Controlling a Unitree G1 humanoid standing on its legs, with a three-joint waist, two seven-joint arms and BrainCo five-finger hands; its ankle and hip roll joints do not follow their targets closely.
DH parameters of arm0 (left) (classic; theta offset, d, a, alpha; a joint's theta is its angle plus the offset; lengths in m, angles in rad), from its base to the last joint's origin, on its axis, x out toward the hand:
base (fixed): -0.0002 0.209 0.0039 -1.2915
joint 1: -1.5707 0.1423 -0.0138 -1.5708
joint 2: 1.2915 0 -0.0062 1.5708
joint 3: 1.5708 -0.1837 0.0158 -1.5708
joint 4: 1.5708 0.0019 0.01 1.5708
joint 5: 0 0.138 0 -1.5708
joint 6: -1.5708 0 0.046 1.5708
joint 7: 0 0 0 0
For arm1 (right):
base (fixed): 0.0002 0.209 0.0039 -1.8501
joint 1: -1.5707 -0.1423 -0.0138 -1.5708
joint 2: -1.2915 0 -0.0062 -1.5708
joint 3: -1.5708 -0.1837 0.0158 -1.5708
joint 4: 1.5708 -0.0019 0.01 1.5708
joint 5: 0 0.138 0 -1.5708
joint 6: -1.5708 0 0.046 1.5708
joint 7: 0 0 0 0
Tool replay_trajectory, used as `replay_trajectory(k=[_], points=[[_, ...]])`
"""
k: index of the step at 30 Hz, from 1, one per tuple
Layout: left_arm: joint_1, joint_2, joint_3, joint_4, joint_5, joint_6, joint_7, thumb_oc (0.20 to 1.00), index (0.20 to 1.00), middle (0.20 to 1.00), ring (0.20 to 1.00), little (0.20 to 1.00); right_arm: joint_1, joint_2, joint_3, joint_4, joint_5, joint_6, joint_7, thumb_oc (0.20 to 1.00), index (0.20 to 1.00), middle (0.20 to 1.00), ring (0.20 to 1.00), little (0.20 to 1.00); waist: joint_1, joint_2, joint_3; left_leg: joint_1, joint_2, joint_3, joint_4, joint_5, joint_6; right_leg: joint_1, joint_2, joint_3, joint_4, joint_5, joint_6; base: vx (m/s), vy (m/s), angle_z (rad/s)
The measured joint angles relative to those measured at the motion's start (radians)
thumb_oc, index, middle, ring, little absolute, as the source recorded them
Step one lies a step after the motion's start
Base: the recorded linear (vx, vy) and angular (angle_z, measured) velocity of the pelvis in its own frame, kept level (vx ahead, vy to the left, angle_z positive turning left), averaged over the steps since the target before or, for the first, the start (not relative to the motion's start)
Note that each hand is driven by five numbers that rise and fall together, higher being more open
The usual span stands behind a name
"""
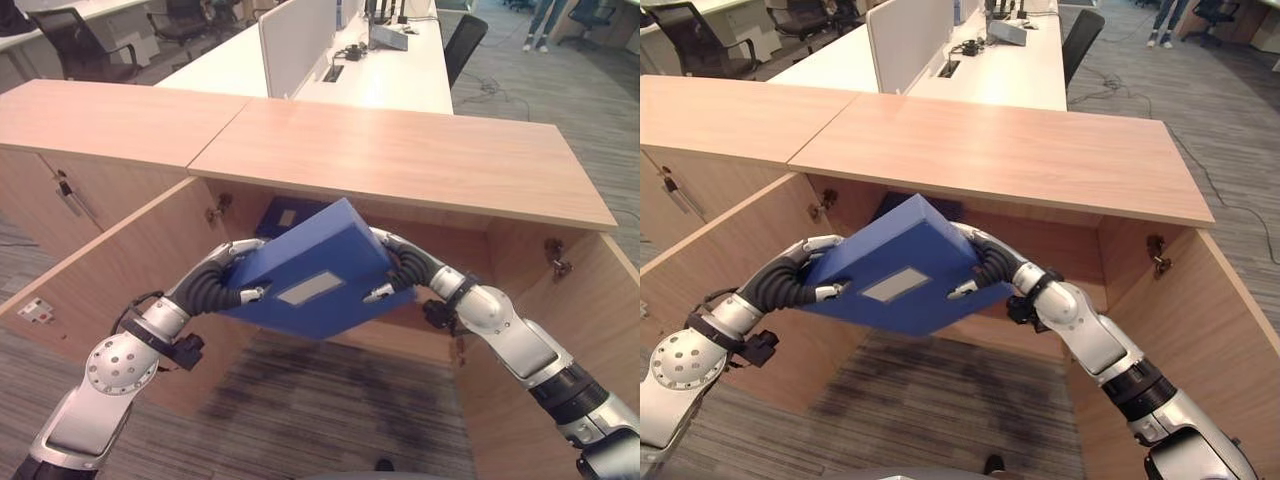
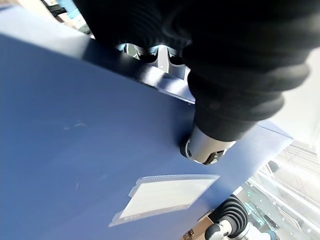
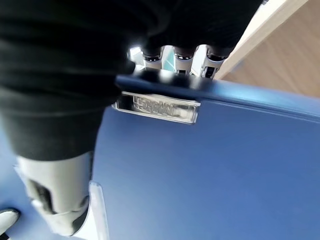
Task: Put the empty folder in the office cabinet
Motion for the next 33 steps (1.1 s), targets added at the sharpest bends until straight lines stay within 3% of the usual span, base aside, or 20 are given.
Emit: replay_trajectory(k=[10,11,24,25,26,27,29,33], points=[[-0.043,0.031,-0.027,-0.035,0.05,-0.001,0.022,0.2,0.2,0.2,0.2,0.2,-0.006,0.036,0.027,0.092,0.009,-0.005,0.002,1.0,1.0,1.0,1.0,1.0,-0.003,-0.014,0.0,0.001,0.0,-0.001,0.001,0.0,0.0,0.002,0.0,-0.001,0.0,0.0,0.0,0.0,0.0,0.0],[-0.043,0.032,-0.026,-0.035,0.05,-0.001,0.023,0.2,0.2,0.2,0.2,0.2,-0.006,0.035,0.029,0.092,0.009,-0.005,0.002,0.209,0.209,0.209,0.209,0.209,-0.003,-0.017,-0.001,0.001,0.0,-0.001,0.001,0.0,0.0,0.002,0.0,-0.001,0.0,0.0,0.0,0.0,0.0,0.0],[-0.05,0.024,-0.054,-0.028,0.051,0.009,0.05,0.2,0.2,0.2,0.2,0.2,0.06,0.098,0.027,0.131,0.196,-0.008,0.011,0.2,0.2,0.2,0.2,0.2,-0.002,-0.031,-0.01,0.009,0.0,0.0,0.001,0.0,-0.001,0.01,0.0,0.0,0.0,0.0,0.0,0.0,0.0,0.0],[-0.05,0.024,-0.059,-0.027,0.051,0.012,0.05,0.25,0.25,0.25,0.25,0.25,0.068,0.099,0.027,0.131,0.204,-0.008,0.011,0.2,0.2,0.2,0.2,0.2,-0.002,-0.031,-0.01,0.009,0.0,0.0,0.001,0.0,-0.001,0.01,-0.001,0.0,0.0,0.0,0.0,0.0,0.0,0.0],[-0.048,0.021,-0.067,-0.023,0.049,0.013,0.05,0.492,0.492,0.492,0.492,0.492,0.088,0.105,0.025,0.134,0.223,-0.012,0.011,0.2,0.2,0.2,0.2,0.2,-0.002,-0.031,-0.01,0.01,0.0,0.0,0.001,0.0,-0.001,0.01,-0.001,0.0,0.0,0.0,0.0,0.0,0.0,0.0],[-0.047,0.02,-0.068,-0.022,0.049,0.016,0.05,1.0,1.0,1.0,1.0,1.0,0.097,0.11,0.026,0.138,0.237,-0.013,0.013,0.2,0.2,0.2,0.2,0.2,-0.002,-0.032,-0.01,0.01,0.0,0.0,0.001,0.0,-0.001,0.01,0.0,0.0,0.0,0.0,0.0,0.0,0.0,0.0],[-0.047,0.007,-0.075,-0.013,0.025,0.016,0.052,1.0,1.0,1.0,1.0,1.0,0.122,0.127,0.028,0.16,0.259,-0.02,0.024,0.2,0.2,0.2,0.2,0.2,-0.002,-0.031,-0.011,0.01,0.0,0.0,0.001,0.0,-0.001,0.011,-0.001,0.0,0.0,0.0,0.0,0.0,0.0,0.0],[-0.055,-0.105,-0.083,-0.009,-0.072,0.005,0.08,1.0,1.0,1.0,1.0,1.0,0.208,0.197,0.054,0.224,0.367,0.007,0.065,0.2,0.2,0.2,0.2,0.2,-0.001,-0.03,-0.011,0.011,0.0,-0.001,0.001,0.001,-0.001,0.012,-0.001,-0.002,0.0,0.0,0.0,0.0,-0.01,0.0]])
